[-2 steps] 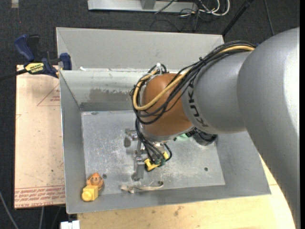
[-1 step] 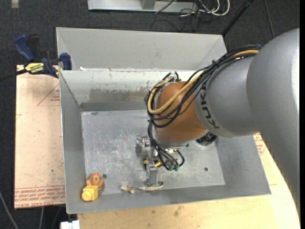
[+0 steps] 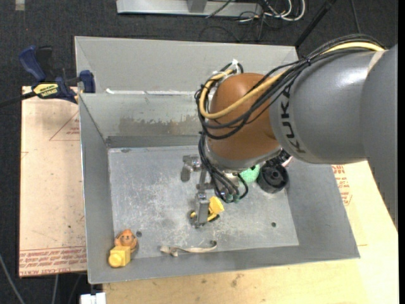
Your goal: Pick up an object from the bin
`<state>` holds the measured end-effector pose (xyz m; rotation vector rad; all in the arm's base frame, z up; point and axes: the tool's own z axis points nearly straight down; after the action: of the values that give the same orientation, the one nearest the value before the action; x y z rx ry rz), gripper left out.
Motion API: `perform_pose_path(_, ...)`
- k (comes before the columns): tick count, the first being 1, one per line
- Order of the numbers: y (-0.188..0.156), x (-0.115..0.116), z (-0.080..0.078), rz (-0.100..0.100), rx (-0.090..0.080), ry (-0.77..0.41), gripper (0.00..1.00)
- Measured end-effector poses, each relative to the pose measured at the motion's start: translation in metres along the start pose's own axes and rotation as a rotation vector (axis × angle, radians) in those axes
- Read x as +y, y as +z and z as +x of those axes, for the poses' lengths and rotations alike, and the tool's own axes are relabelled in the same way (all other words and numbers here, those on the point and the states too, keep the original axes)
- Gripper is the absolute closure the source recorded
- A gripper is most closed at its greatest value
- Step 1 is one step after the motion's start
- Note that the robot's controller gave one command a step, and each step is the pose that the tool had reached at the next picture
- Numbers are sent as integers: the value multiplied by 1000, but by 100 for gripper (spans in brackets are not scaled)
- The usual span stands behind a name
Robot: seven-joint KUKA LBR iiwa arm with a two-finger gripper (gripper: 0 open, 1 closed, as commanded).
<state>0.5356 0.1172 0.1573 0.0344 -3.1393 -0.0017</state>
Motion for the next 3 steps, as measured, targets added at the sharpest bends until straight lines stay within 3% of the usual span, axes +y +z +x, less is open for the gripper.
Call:
perform_pose_path(1,28,-49,13,-2,-13,19,0)
perform_pose_path(2,44,-74,8,2,5,28,0)
perform_pose_path(3,57,-51,-12,1,-11,-26,0)
